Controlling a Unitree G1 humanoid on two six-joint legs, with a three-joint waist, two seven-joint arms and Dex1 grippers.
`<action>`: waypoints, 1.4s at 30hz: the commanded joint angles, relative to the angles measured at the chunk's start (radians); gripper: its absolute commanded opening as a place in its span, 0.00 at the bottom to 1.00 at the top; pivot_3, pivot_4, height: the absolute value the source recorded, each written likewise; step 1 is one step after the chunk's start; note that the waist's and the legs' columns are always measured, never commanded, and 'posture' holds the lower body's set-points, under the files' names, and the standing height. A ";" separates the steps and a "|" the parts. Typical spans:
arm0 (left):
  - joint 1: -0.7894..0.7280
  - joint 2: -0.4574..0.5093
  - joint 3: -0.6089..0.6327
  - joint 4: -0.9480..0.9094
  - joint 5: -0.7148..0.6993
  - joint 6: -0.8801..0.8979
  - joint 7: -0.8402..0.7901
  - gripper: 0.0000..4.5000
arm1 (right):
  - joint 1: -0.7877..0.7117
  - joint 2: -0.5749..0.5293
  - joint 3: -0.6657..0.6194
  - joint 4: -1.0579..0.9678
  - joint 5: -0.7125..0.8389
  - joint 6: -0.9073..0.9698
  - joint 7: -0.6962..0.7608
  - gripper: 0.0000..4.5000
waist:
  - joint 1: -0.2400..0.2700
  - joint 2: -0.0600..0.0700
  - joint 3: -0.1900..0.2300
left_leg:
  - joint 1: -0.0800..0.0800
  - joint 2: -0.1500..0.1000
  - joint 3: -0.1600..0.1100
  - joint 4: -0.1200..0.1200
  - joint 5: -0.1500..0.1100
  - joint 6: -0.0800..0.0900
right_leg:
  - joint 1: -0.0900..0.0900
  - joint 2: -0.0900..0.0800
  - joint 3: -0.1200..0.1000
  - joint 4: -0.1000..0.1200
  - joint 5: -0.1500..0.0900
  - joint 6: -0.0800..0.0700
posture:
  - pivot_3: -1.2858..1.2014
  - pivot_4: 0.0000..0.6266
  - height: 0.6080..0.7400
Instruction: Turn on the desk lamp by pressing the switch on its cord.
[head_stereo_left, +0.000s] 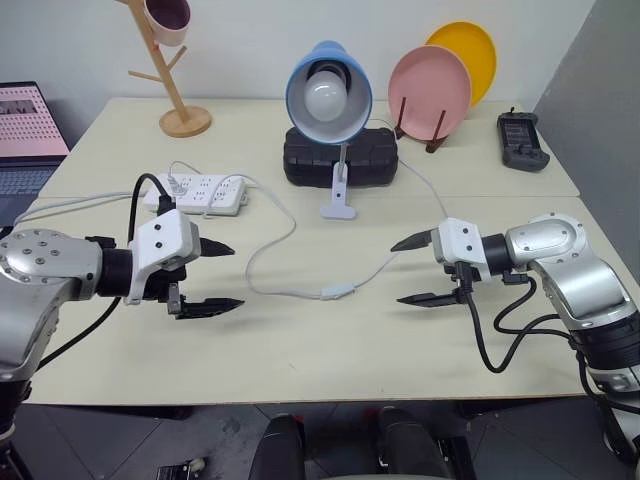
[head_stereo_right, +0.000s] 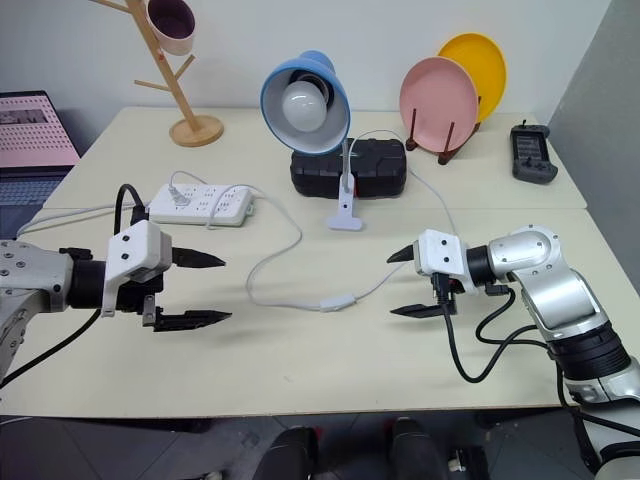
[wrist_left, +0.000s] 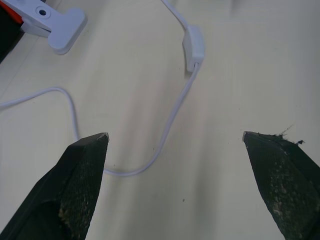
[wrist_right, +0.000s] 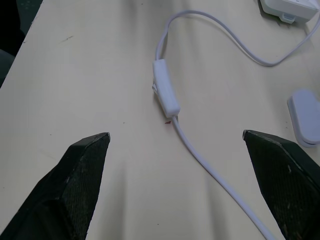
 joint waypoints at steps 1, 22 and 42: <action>-0.021 0.001 -0.001 -0.014 0.007 -0.010 0.007 1.00 | -0.004 0.001 -0.013 -0.007 0.000 -0.014 -0.009 1.00 | 0.000 0.000 0.000 | 0.000 0.000 0.000 0.000 0.000 0.000 | 0.000 0.000 0.000 0.000 0.000 0.000 | 0.52 0.24 1.00; -0.006 -0.005 0.019 -0.037 -0.030 0.026 0.000 1.00 | -0.067 0.173 0.125 0.152 -0.110 -0.156 -0.034 1.00 | 0.000 0.000 0.000 | 0.000 0.000 0.000 0.000 0.000 0.000 | 0.000 0.000 0.000 0.000 0.001 -0.001 | 0.52 0.24 1.00; 0.010 -0.013 0.021 -0.076 -0.050 0.051 0.023 1.00 | -0.142 0.326 0.200 0.452 -0.233 -0.386 -0.079 0.72 | -0.001 0.000 0.000 | 0.000 0.000 0.000 0.000 0.000 0.000 | 0.000 0.000 0.000 0.001 0.001 -0.002 | 0.52 0.24 1.00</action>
